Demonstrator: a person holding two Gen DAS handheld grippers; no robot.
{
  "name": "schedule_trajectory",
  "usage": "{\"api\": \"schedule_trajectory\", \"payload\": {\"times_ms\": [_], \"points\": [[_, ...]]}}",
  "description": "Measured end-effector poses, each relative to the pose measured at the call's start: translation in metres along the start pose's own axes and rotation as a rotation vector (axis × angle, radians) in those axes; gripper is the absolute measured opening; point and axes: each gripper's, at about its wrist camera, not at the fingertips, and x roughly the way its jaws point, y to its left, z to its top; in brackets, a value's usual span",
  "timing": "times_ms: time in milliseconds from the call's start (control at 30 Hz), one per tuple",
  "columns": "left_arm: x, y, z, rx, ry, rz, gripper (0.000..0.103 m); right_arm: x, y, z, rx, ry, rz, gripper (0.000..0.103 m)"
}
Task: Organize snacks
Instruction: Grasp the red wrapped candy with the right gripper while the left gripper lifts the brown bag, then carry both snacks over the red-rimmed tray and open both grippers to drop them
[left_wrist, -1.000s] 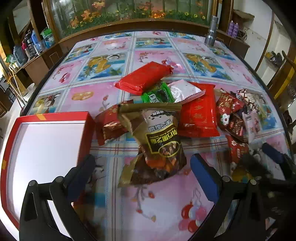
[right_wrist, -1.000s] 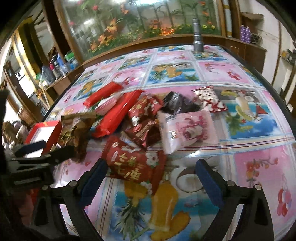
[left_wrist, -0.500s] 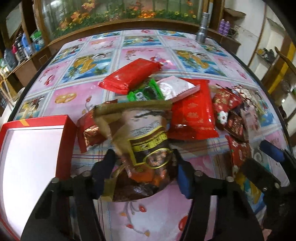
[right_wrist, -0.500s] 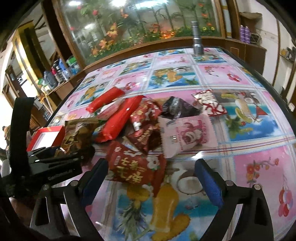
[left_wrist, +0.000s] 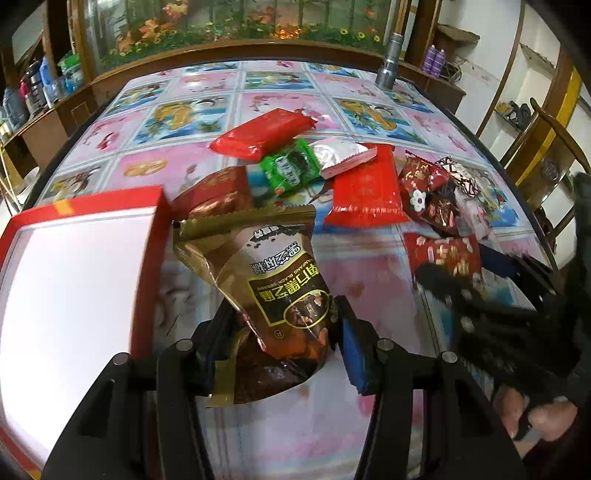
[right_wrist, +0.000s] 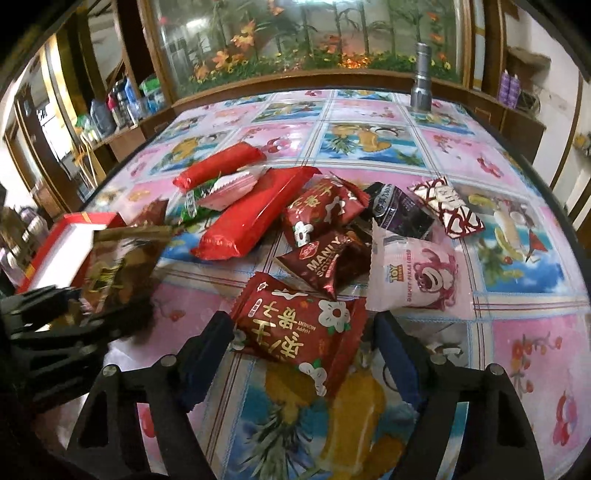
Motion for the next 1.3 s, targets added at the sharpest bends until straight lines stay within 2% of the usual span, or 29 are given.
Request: {"api": "schedule_trajectory", "payload": {"times_ms": [233,267,333,533,733,900,1000,1167,1300], "points": [[-0.017,0.004,-0.017,-0.002,0.007,-0.012,0.051,-0.001,0.005,-0.003,-0.026,-0.002,-0.032,0.066],[-0.019,0.004,-0.019,-0.001,0.006,-0.013,0.051,-0.002,0.005,-0.003,-0.026,0.002,-0.029,0.066],[-0.025,0.003,-0.022,0.006,0.003,-0.014,0.051,-0.006,0.002,-0.005,-0.02,0.005,-0.019,0.058],[-0.043,0.005,-0.031,0.014,-0.025,-0.025,0.051,-0.013,-0.011,-0.01,0.016,0.027,0.039,0.055],[-0.07,0.026,-0.037,-0.025,-0.076,-0.016,0.051,-0.02,-0.012,-0.011,0.073,0.047,0.157,0.052],[-0.091,0.055,-0.044,-0.077,-0.126,0.05,0.051,-0.024,0.007,-0.009,0.071,0.052,0.225,0.052],[-0.097,0.075,-0.05,-0.115,-0.141,0.098,0.051,-0.025,0.023,-0.006,0.078,0.063,0.295,0.051],[-0.099,0.106,-0.059,-0.174,-0.136,0.153,0.051,-0.026,0.065,0.004,0.071,0.072,0.441,0.051],[-0.102,0.129,-0.068,-0.214,-0.135,0.188,0.051,-0.03,0.11,0.012,0.03,0.055,0.52,0.051]]}}
